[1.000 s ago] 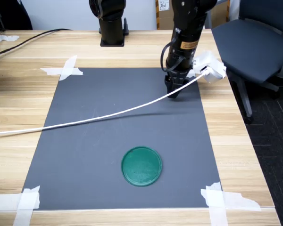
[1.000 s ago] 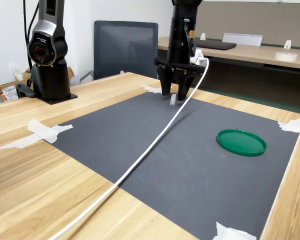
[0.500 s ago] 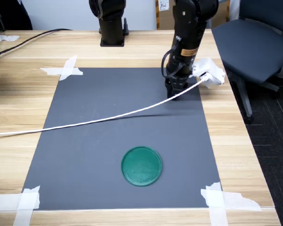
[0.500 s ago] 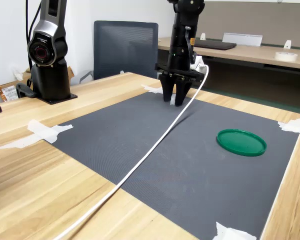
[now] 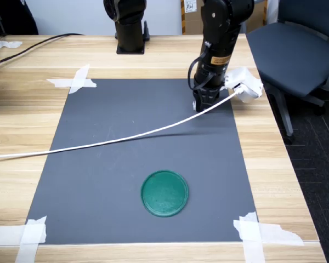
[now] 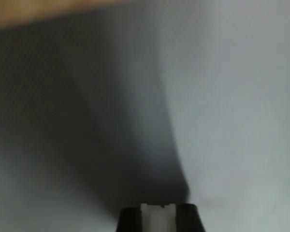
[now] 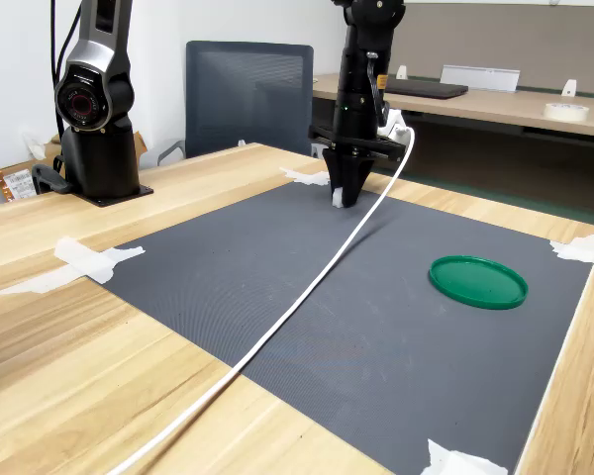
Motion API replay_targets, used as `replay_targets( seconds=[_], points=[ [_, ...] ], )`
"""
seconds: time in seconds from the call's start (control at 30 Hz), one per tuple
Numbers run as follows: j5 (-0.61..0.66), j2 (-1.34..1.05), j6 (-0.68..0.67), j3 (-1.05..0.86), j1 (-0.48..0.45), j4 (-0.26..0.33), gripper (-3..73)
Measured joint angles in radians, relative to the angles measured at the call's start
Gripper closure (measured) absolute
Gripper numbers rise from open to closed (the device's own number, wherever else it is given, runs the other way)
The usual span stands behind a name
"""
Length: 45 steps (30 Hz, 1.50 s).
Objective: Grasp a white terminal and put it in the green lid.
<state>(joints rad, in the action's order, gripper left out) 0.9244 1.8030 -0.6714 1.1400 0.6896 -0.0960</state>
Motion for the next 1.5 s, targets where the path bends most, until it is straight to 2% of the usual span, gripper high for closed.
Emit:
replay_targets(
  seconds=[0.13, 0.4, 0.63, 0.77, 1.03, 1.3, 1.5],
  points=[
    [-0.017, -0.055, 0.005, 0.0, -0.052, 0.001, 62.1],
    [-0.064, -0.112, -0.021, 0.017, -0.236, -0.001, 62.1],
    [-0.064, -0.113, -0.023, 0.143, -0.39, -0.002, 62.1],
    [-0.068, -0.11, -0.025, 0.233, -0.453, 0.016, 62.1],
    [-0.059, -0.029, -0.014, 0.368, -0.489, 0.038, 62.1],
    [-0.047, 0.044, 0.103, 0.416, -0.489, 0.108, 62.1],
    [-0.046, 0.104, 0.123, 0.419, -0.489, 0.144, 62.1]
  ],
)
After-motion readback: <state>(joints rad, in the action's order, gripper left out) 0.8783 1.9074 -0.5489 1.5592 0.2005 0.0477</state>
